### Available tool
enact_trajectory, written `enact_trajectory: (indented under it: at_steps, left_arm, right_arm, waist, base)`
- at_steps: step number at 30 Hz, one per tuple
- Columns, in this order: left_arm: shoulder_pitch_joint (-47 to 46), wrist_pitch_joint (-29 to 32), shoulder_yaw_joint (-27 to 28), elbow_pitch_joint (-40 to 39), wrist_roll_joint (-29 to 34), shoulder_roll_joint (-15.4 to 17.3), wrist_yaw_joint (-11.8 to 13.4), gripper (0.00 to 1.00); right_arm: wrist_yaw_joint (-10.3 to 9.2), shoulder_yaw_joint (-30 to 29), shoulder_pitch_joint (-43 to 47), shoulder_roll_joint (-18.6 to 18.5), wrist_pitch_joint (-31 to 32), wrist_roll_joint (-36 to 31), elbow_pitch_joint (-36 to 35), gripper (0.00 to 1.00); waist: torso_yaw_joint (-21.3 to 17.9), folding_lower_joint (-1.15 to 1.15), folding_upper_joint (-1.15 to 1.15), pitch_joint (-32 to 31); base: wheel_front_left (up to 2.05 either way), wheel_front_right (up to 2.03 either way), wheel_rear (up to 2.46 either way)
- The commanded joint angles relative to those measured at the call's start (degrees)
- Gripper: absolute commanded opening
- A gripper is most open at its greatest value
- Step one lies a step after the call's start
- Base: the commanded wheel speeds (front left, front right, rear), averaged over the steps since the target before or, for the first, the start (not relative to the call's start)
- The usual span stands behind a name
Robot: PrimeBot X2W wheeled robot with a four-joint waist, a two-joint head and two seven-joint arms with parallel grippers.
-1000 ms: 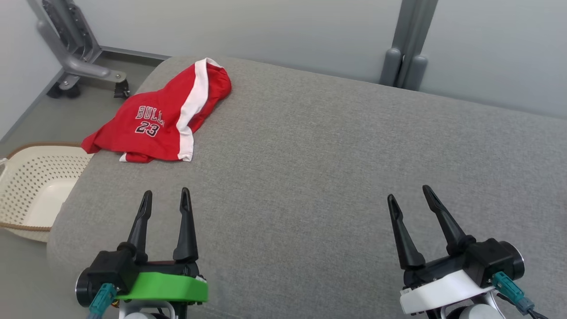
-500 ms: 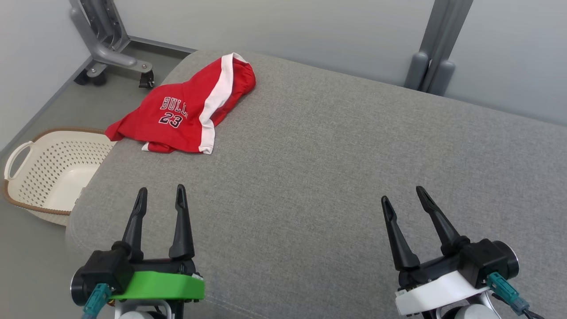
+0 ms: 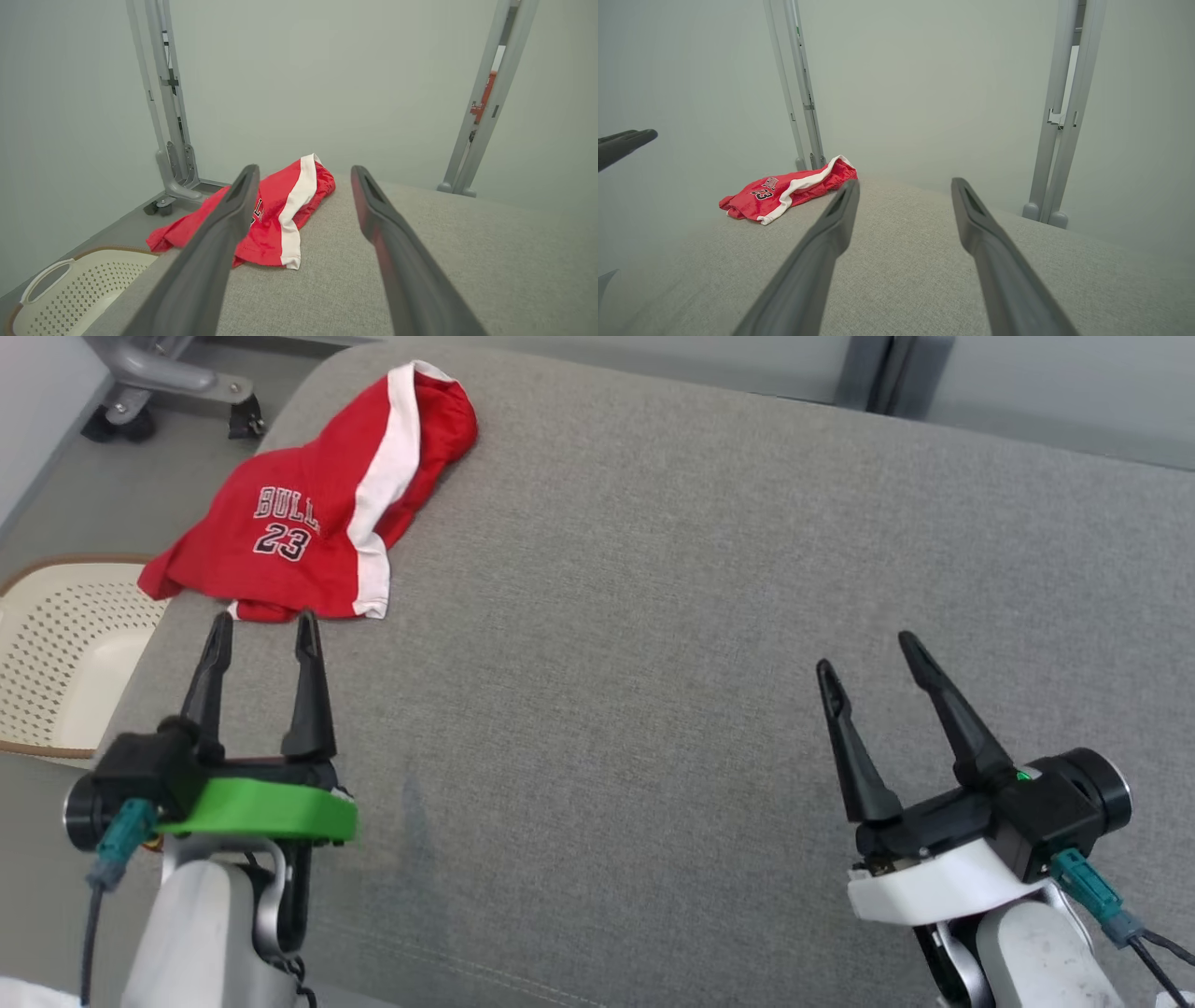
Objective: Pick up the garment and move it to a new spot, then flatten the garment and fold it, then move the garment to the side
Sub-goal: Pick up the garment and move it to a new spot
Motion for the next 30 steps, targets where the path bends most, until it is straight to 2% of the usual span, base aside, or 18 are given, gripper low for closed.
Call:
enact_trajectory:
  at_steps: [1,9,11,15,18,21,27,30]
  left_arm:
    - [-3.01,0.02,0.66,1.26,-1.01,1.14,-0.41,1.0]
    - [-19.06,10.47,0.2,18.16,-4.74,11.76,-2.44,1.0]
    - [-22.27,14.08,-1.8,22.18,-4.87,14.36,-2.67,1.0]
    - [-28.41,22.19,-6.46,28.93,-9.56,18.29,-2.65,1.0]
    - [-31.08,28.17,-11.71,30.83,-15.16,20.56,-2.67,1.0]
    - [-33.46,31.0,-14.49,32.51,-18.31,23.97,-2.64,1.0]
    - [-37.01,35.13,-19.12,38.5,-20.64,27.16,-2.65,1.0]
    - [-37.14,37.36,-21.5,40.89,-22.0,26.9,-2.64,1.0]
  right_arm:
    - [-0.1,-0.24,-1.3,-0.53,0.02,-0.48,-0.19,1.0]
    - [-0.11,-0.84,-5.14,-2.22,0.02,-1.52,-1.09,1.0]
    - [-0.1,-1.17,-5.75,-2.46,0.02,-1.75,-1.38,1.0]
    - [-0.1,-0.87,-6.39,-2.93,0.02,-2.01,-1.82,1.0]
    - [-0.1,-0.8,-6.83,-3.1,0.02,-2.37,-2.13,1.0]
    - [-0.1,-1.03,-7.06,-2.97,0.03,-2.7,-2.4,1.0]
    - [-0.11,-0.96,-6.92,-2.82,0.03,-3.2,-2.82,1.0]
    - [-0.11,-0.89,-6.99,-2.84,0.03,-3.76,-2.73,1.0]
  waist:
    - [-3.99,0.0,0.0,5.98]
    - [-8.8,0.0,0.0,12.9]
    - [-9.72,0.0,0.0,14.41]
    - [-11.57,0.0,0.0,16.92]
    - [-12.59,0.0,0.0,18.37]
    - [-13.43,0.0,0.0,19.58]
    - [-14.85,0.0,0.0,21.52]
    - [-15.23,0.0,0.0,21.86]
  base:
    - [0.0,0.0,0.0]
    - [0.0,0.0,0.0]
    - [0.0,0.0,0.0]
    - [0.0,0.0,0.0]
    - [0.0,0.0,0.0]
    - [0.0,0.0,0.0]
    - [0.0,0.0,0.0]
    - [0.0,0.0,0.0]
